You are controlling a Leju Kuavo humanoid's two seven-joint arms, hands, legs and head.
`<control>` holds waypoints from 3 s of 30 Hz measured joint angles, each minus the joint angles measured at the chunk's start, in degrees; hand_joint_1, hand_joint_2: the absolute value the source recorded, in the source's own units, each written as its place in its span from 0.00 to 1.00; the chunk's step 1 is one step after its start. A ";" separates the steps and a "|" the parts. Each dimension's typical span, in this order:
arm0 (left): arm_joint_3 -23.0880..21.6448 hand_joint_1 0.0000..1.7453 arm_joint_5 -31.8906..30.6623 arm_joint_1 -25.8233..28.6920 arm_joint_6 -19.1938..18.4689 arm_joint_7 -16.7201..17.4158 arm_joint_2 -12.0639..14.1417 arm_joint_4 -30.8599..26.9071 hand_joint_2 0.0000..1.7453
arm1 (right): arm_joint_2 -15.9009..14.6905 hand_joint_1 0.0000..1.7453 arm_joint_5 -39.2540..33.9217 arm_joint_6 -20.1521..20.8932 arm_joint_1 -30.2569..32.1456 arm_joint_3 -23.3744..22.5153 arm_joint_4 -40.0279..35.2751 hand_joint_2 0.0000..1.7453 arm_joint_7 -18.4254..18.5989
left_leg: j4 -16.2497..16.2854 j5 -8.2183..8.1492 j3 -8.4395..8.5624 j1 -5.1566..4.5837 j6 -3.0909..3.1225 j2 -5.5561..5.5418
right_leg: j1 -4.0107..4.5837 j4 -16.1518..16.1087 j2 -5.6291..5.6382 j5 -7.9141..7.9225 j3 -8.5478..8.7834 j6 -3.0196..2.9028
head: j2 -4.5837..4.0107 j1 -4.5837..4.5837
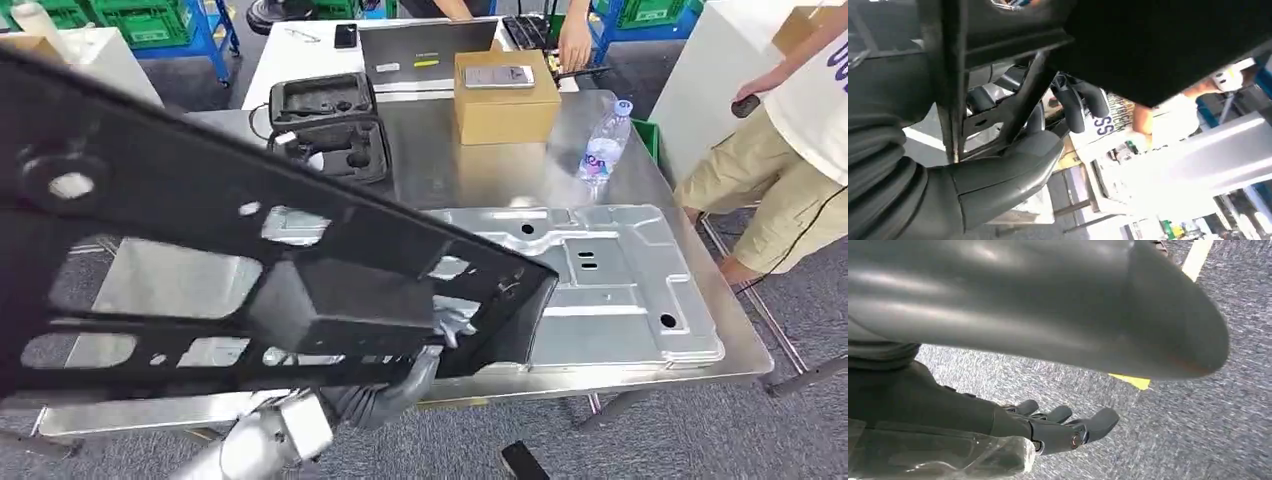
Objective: Take the parts from the cabinet and place them on the table.
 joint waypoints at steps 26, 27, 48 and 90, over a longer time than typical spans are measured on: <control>-4.02 1.00 0.05 -16.11 1.90 7.87 -7.57 21.49 1.00 | 0.72 0.00 2.80 0.02 -2.69 3.78 -0.13 0.00 2.08 | 16.79 -6.29 -7.98 -0.02 0.11 0.29 | 0.14 0.97 0.32 0.18 -1.13 -0.92 | 0.00 -0.20; -4.15 1.00 0.00 -16.32 2.01 7.87 -7.74 22.06 1.00 | 0.72 0.00 2.80 0.02 -2.76 3.83 -0.13 0.00 2.08 | 12.54 -3.91 -6.12 -0.18 0.64 0.27 | 0.27 0.97 0.37 0.13 -1.00 -0.96 | 0.00 -0.20; -8.83 1.00 -29.25 -25.74 18.43 22.71 -12.79 42.82 1.00 | 2.01 0.00 2.82 0.61 -4.08 4.96 -0.31 0.00 2.78 | 0.81 -0.19 -0.64 -0.25 0.20 0.19 | -1.54 2.43 0.36 0.61 -3.22 1.37 | 0.00 0.13; -4.68 0.00 -42.94 -24.26 16.67 28.08 -5.71 45.16 0.00 | 2.69 0.00 3.58 0.59 -5.24 7.15 -0.31 0.00 3.45 | 3.99 1.00 -3.46 -0.62 1.45 0.17 | -0.49 3.15 0.30 -0.50 -2.31 -0.28 | 0.00 -0.07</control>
